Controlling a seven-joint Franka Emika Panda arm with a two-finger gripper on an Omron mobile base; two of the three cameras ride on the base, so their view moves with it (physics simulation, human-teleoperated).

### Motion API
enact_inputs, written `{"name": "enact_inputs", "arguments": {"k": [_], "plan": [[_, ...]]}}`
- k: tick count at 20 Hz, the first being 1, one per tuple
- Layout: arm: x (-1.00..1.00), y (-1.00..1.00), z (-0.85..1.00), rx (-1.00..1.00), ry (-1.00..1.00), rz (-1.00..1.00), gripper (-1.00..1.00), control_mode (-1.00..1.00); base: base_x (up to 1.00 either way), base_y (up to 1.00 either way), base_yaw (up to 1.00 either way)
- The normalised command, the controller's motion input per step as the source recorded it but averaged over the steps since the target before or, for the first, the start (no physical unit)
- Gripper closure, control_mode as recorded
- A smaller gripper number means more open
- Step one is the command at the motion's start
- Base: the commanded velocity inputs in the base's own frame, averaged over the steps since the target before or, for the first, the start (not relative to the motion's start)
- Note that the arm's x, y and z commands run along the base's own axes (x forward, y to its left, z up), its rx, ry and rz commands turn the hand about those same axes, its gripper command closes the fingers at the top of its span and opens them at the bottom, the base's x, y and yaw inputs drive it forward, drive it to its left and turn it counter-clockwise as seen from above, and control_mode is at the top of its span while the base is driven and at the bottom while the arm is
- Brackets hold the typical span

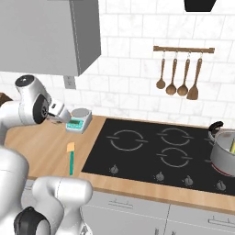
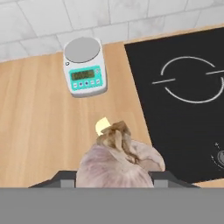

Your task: Put the corn and garlic in the pot. Retrieve the spatula and lightly stir the vegetables in the pot.

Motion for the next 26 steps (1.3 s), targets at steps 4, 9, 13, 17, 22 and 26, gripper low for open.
{"name": "enact_inputs", "arguments": {"k": [4, 9, 13, 17, 22, 26], "plan": [[0.0, -0.07, 0.0, -0.1, 0.01, 0.0, 1.0, -1.0, 0.0, 0.0, 0.0], [-0.02, 0.0, 0.0, -0.01, 0.0, 0.0, 1.0, 1.0, -0.28, -0.29, -0.01], [0.0, 0.0, 0.0, 0.0, 0.0, 0.0, 1.0, 1.0, -0.18, -0.98, 0.0], [0.0, 0.0, 0.0, 0.0, 0.0, 0.0, 1.0, 1.0, 0.0, -1.0, 0.0], [0.0, 0.0, 0.0, 0.0, 0.0, 0.0, 1.0, 1.0, 0.12, -1.0, 0.0], [0.0, 0.0, 0.0, 0.0, 0.0, 0.0, 1.0, 1.0, 0.37, -1.0, 0.0]]}}
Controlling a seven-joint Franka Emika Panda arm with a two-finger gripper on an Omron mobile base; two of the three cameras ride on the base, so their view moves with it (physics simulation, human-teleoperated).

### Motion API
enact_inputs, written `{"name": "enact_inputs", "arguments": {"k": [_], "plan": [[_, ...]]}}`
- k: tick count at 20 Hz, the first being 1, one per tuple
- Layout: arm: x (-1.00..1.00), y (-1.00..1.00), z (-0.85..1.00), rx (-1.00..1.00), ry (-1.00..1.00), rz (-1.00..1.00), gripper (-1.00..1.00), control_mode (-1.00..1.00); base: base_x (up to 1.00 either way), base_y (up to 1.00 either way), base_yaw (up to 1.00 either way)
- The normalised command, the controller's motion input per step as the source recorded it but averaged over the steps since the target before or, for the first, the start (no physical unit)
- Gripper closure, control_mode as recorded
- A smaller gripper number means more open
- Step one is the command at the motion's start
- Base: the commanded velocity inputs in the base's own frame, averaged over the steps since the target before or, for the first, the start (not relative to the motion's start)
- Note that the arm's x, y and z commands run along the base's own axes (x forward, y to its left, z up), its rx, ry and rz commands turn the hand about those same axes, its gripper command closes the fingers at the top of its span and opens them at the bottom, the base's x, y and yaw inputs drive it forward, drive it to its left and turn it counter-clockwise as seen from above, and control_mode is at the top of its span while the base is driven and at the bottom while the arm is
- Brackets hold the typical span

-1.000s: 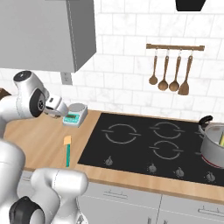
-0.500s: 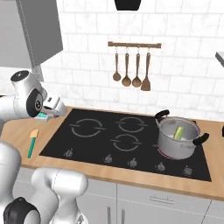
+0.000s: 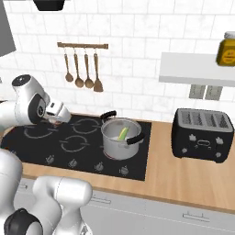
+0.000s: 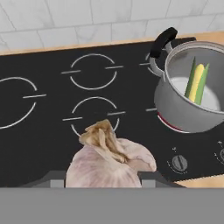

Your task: Put the corn and garlic in the pot. Retrieve the spatula and lightly stir the vegetables in the pot.

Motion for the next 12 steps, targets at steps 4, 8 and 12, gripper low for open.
{"name": "enact_inputs", "arguments": {"k": [4, 8, 12], "plan": [[0.57, -1.0, 0.0, 0.07, 0.0, 0.0, 1.0, -1.0, 0.0, 0.0, 0.0], [0.68, -1.0, 0.0, 0.07, 0.01, 0.0, 1.0, -1.0, 0.0, 0.0, 0.0], [0.6, -0.91, -0.07, 0.01, 0.0, 0.0, 1.0, -1.0, 0.0, 0.0, 0.0]]}}
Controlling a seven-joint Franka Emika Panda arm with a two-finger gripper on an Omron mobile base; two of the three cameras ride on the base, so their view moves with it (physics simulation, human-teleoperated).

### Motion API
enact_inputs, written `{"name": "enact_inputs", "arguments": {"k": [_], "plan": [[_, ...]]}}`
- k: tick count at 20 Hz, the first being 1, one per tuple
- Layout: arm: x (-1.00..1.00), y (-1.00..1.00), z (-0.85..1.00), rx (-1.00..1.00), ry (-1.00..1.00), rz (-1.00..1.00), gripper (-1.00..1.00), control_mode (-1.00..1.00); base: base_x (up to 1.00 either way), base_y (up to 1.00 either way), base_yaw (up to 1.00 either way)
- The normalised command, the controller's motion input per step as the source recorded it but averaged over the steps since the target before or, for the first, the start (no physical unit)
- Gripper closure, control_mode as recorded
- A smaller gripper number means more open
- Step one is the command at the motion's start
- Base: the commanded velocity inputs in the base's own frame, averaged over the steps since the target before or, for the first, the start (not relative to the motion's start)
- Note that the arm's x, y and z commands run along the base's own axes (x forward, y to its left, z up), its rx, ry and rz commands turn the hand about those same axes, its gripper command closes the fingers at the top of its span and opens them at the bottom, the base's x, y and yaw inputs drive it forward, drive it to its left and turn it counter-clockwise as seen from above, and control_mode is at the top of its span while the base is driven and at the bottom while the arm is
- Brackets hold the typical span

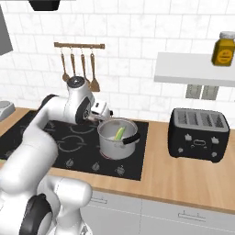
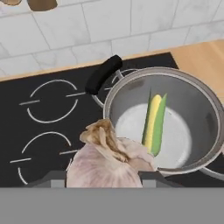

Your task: Put the corn and garlic in the pot. Retrieve the spatula and lightly stir the vegetables in the pot.

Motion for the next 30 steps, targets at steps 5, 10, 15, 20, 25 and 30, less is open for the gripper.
{"name": "enact_inputs", "arguments": {"k": [5, 10, 15, 20, 25, 30], "plan": [[0.59, -0.8, -0.25, 0.0, 0.01, 0.0, 1.0, -1.0, 0.0, 0.0, 0.0], [0.43, -0.45, -0.49, 0.0, 0.05, 0.0, 1.0, -1.0, 0.0, 0.0, 0.0], [0.39, -0.02, -0.55, 0.0, 0.15, 0.0, 1.0, -1.0, 0.0, 0.0, 0.0], [0.32, 0.0, -0.59, 0.0, 0.13, 0.0, 1.0, -1.0, 0.0, 0.0, 0.0], [0.06, 0.0, -0.41, 0.0, 0.08, 0.0, -1.0, -1.0, 0.0, 0.0, 0.0], [0.0, 0.0, -0.03, -0.01, 0.0, 0.0, -1.0, -1.0, 0.0, 0.0, 0.0]]}}
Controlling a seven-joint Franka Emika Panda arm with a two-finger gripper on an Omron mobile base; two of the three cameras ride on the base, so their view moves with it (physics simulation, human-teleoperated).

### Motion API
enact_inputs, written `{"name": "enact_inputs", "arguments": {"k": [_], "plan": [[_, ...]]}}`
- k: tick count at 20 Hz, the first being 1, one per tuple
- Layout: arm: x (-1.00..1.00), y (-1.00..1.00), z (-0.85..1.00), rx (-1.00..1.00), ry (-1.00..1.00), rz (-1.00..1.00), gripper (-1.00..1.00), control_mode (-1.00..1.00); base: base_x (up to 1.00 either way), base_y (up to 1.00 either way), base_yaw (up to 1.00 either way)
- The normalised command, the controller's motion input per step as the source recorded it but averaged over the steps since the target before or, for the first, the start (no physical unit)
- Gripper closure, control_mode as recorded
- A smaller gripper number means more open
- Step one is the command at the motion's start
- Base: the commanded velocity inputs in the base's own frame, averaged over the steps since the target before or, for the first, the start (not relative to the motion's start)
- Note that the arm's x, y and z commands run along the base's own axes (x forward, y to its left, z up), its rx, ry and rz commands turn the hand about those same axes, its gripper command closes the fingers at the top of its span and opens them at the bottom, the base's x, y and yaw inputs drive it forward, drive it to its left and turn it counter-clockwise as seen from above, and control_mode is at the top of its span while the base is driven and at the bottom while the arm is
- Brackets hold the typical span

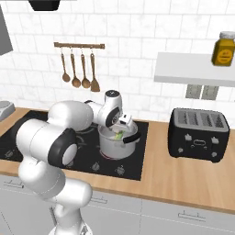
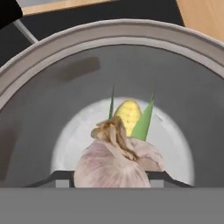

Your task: Put the corn and garlic in the pot. Retrieve the spatula and lightly stir the vegetables in the pot.

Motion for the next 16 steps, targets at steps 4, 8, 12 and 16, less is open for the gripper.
{"name": "enact_inputs", "arguments": {"k": [4, 8, 12, 16], "plan": [[0.0, -0.04, 0.0, -0.04, 0.0, 0.0, -1.0, -1.0, 0.0, 0.0, 0.0], [-0.01, -0.06, 0.01, -0.04, 0.0, 0.0, -1.0, -1.0, 0.0, 0.0, 0.0], [-0.12, -0.13, 0.12, -0.01, 0.0, 0.0, -1.0, -1.0, 0.0, 0.0, 0.0], [-0.26, -0.12, 0.28, 0.0, -0.04, 0.0, -1.0, -1.0, 0.0, 0.0, 0.0]]}}
